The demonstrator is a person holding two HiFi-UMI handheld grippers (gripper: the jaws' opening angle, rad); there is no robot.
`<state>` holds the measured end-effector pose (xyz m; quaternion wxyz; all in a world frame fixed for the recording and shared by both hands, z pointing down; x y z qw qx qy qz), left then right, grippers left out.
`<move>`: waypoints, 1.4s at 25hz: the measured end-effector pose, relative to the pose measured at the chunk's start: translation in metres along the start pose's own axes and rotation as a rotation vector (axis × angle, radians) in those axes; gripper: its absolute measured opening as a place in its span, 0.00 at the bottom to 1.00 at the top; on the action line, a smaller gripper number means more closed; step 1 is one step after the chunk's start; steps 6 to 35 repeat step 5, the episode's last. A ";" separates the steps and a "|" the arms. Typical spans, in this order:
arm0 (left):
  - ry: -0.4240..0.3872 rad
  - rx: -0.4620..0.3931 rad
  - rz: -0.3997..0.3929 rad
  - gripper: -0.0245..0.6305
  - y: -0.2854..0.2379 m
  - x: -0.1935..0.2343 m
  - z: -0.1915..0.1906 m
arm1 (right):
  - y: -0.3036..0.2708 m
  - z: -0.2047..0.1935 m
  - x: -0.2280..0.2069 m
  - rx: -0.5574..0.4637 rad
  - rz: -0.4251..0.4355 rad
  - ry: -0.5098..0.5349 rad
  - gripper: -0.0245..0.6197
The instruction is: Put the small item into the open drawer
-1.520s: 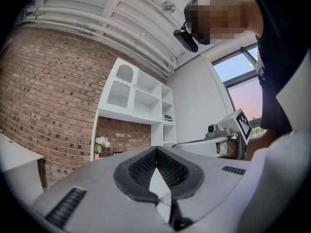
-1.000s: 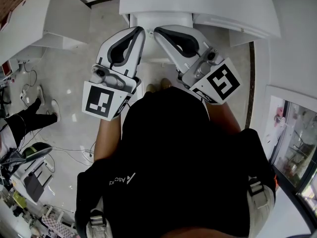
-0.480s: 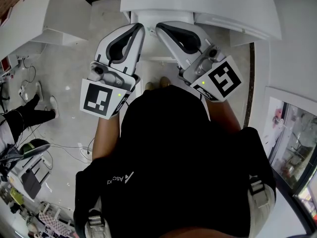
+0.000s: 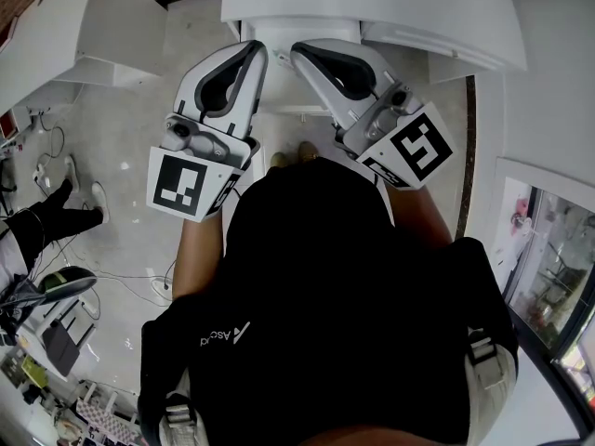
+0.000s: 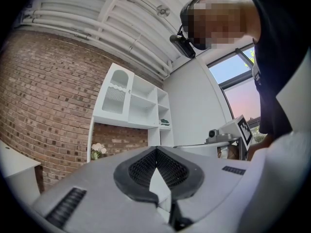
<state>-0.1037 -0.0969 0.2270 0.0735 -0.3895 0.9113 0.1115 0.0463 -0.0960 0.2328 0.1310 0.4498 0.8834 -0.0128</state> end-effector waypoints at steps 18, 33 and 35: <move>0.001 0.000 0.000 0.04 -0.001 0.000 0.000 | 0.001 0.000 -0.002 0.001 -0.004 -0.002 0.04; 0.001 0.000 0.000 0.04 -0.001 0.000 0.000 | 0.001 0.000 -0.002 0.001 -0.004 -0.002 0.04; 0.001 0.000 0.000 0.04 -0.001 0.000 0.000 | 0.001 0.000 -0.002 0.001 -0.004 -0.002 0.04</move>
Point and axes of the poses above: the fingertips, and each gripper's own axes: y backward along the fingers, x to its left, z out of its top, the point moved 8 cm from there along y, backward along the fingers, and after that the axes turned 13 degrees about -y, right-handed, at the moved point
